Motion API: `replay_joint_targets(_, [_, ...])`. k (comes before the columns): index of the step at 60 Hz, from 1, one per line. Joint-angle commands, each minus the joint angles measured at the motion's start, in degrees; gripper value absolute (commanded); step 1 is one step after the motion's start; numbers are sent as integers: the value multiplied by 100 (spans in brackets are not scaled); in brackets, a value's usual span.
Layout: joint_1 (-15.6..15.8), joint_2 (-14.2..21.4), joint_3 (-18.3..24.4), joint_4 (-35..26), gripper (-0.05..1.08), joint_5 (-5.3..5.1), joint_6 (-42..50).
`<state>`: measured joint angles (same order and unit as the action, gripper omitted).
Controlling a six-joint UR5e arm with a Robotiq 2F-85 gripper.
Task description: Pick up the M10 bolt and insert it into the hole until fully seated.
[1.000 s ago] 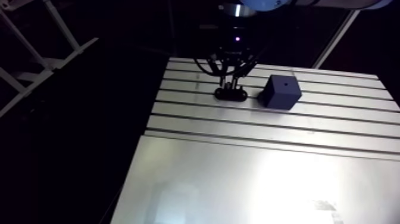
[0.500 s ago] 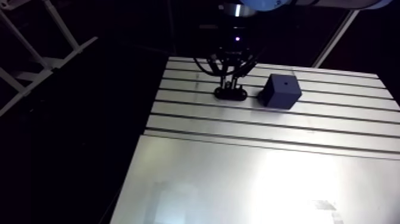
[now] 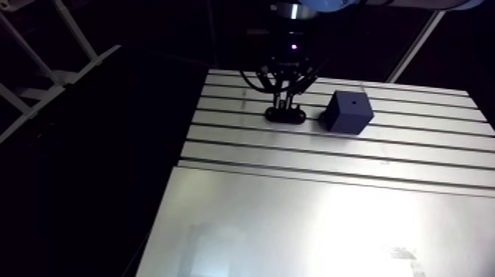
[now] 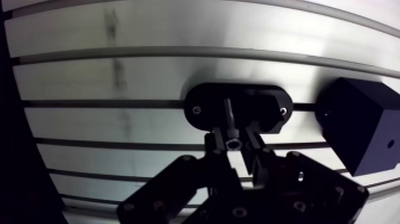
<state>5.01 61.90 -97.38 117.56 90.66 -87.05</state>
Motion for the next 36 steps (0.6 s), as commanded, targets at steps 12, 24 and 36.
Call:
replay_joint_targets(12, [0, -17, 29, -9, 78, -18, -7])
replay_joint_targets(24, [9, 1, 105, -59, 87, -69, -132])
replay_joint_targets(36, [18, 127, 440, -494, 103, -29, -209])
